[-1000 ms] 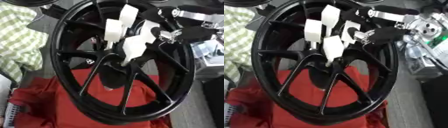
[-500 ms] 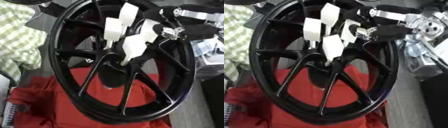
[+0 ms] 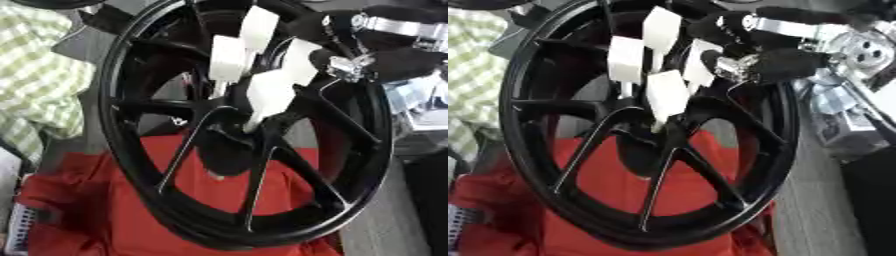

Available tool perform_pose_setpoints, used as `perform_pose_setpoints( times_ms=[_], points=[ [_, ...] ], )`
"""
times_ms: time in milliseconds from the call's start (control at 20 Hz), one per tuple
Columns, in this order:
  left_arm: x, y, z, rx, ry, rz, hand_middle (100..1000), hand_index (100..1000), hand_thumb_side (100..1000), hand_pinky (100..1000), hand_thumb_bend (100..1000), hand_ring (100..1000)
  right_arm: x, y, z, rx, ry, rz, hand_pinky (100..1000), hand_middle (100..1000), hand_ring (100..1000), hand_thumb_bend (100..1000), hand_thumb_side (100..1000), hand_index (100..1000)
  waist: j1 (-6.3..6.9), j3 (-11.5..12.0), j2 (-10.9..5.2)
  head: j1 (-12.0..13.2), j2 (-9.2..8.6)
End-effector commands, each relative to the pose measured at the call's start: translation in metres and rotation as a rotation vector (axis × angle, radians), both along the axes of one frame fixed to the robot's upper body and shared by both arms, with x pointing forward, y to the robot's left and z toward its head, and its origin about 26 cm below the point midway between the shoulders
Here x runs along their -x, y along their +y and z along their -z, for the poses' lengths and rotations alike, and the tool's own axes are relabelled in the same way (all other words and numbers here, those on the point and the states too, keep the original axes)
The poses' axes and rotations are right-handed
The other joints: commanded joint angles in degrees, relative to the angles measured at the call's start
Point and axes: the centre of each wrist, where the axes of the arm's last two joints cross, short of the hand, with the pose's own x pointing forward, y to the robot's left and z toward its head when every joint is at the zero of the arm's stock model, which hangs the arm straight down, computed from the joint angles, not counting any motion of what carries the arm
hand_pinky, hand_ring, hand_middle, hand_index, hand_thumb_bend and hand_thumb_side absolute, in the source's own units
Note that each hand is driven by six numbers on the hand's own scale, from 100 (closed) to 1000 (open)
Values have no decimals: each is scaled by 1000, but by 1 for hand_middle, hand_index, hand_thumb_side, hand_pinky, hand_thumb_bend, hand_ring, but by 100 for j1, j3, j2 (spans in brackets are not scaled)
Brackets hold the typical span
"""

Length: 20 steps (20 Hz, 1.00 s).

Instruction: Pull the pin out of the wheel hub.

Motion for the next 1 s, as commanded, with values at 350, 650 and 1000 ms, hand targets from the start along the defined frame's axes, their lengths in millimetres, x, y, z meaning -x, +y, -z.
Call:
perform_pose_setpoints(
  times_ms=[350,650,1000],
  points=[
    [3,0,-8,-26,-22,11,588,741,766,613,100,679,4,-5,-13,58,-114,71,1000,991,998,100,412,955,26,-36,-97,40,-14],
    [2,0,-9,-28,-25,11,589,741,765,614,100,679,3,-2,-12,72,-120,103,1000,991,1000,100,423,960,17,-33,-85,51,31],
    [2,0,-9,-29,-25,13,589,741,765,615,100,679,2,-1,-10,74,-114,112,1000,990,1000,100,448,960,9,-32,-73,52,29]
  ],
)
